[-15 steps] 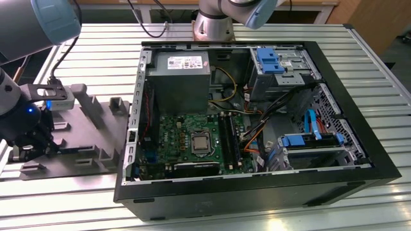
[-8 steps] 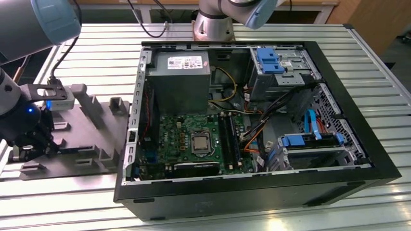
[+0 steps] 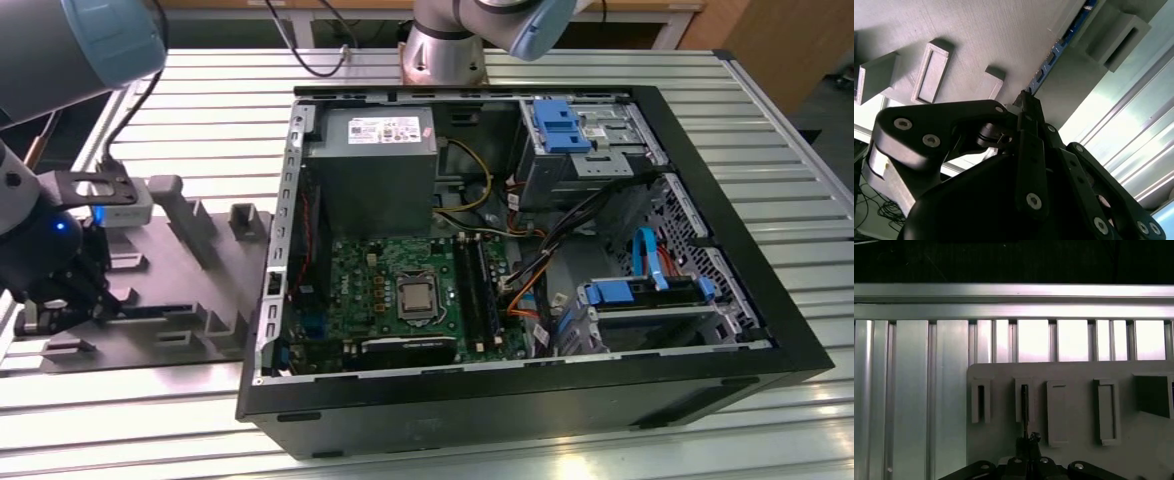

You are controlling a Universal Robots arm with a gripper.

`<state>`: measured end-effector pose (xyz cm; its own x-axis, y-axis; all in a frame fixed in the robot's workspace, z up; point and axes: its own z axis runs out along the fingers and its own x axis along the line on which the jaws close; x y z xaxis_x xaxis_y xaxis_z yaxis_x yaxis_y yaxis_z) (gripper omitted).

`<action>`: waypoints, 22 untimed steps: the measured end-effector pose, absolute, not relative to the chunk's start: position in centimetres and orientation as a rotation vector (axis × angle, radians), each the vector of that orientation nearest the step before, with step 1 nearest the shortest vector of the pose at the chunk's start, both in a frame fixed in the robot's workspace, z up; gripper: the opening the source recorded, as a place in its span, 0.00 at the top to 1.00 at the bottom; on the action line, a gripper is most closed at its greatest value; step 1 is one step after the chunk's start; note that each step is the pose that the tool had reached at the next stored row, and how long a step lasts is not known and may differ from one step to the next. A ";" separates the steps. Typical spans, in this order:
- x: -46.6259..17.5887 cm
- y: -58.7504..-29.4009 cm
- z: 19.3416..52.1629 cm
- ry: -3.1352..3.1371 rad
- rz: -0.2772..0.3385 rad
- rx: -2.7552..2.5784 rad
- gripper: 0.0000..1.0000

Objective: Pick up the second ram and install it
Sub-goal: 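Pick up the second ram and move it above second insertion slot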

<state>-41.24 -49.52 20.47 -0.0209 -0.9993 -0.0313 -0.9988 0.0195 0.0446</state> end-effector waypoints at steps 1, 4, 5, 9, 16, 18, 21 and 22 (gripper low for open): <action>-41.2 -49.5 20.5 -2.235 -0.084 2.193 0.89; -41.2 -49.5 20.7 -2.232 -0.084 2.196 0.89; -41.2 -49.5 20.8 -2.231 -0.084 2.197 0.89; -41.2 -49.5 21.2 -2.229 -0.084 2.199 0.89; -41.2 -49.5 21.8 -2.228 -0.084 2.200 0.89; -41.2 -49.5 21.9 -2.228 -0.084 2.201 0.89; -41.2 -49.5 22.2 -2.228 -0.084 2.201 0.89; -41.2 -49.5 22.3 -2.227 -0.084 2.201 0.89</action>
<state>-41.24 -49.52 22.26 -0.0126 -0.9994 -0.0314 -0.9989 0.0112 0.0446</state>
